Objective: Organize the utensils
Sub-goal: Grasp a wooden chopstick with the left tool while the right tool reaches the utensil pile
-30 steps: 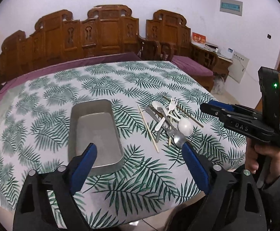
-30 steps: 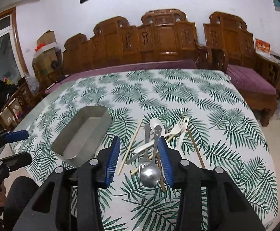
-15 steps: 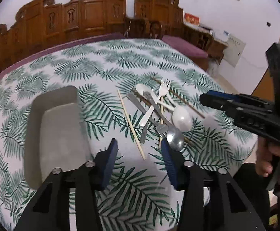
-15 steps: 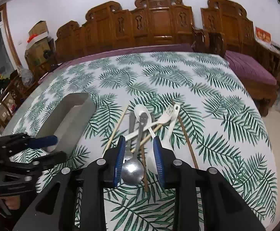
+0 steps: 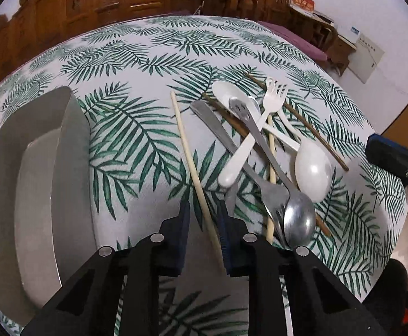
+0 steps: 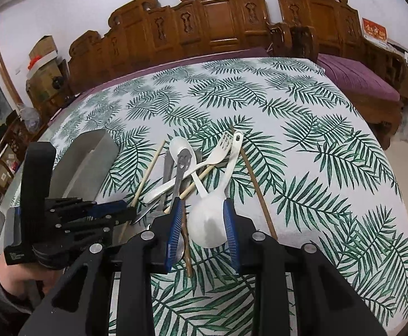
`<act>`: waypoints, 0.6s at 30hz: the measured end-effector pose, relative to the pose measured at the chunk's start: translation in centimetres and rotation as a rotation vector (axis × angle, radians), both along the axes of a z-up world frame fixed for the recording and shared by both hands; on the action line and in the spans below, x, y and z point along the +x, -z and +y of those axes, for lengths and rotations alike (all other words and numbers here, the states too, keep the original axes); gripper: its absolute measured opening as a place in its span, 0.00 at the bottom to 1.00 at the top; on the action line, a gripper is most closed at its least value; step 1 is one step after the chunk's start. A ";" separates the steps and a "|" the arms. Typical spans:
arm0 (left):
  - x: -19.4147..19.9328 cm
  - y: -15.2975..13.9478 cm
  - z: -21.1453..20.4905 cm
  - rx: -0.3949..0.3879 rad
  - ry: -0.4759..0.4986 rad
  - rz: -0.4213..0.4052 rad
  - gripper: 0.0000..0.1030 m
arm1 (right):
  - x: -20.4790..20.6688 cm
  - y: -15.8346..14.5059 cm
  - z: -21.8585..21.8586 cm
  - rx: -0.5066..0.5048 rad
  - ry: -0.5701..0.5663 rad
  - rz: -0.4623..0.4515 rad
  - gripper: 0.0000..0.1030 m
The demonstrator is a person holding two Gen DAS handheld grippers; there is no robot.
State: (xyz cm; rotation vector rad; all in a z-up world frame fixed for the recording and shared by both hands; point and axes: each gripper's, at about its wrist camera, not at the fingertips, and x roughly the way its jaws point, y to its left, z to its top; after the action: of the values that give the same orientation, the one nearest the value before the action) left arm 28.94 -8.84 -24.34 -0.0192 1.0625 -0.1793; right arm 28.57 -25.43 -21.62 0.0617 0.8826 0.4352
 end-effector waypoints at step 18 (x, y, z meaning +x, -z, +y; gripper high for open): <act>-5.0 -3.4 2.3 -0.076 0.012 -0.073 0.04 | 1.1 2.7 4.8 -0.001 -0.074 0.062 0.31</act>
State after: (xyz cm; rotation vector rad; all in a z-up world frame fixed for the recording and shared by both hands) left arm 23.98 -6.54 -20.90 -0.0744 0.9823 -0.2302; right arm 29.67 -20.64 -24.34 0.0423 0.9477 0.5040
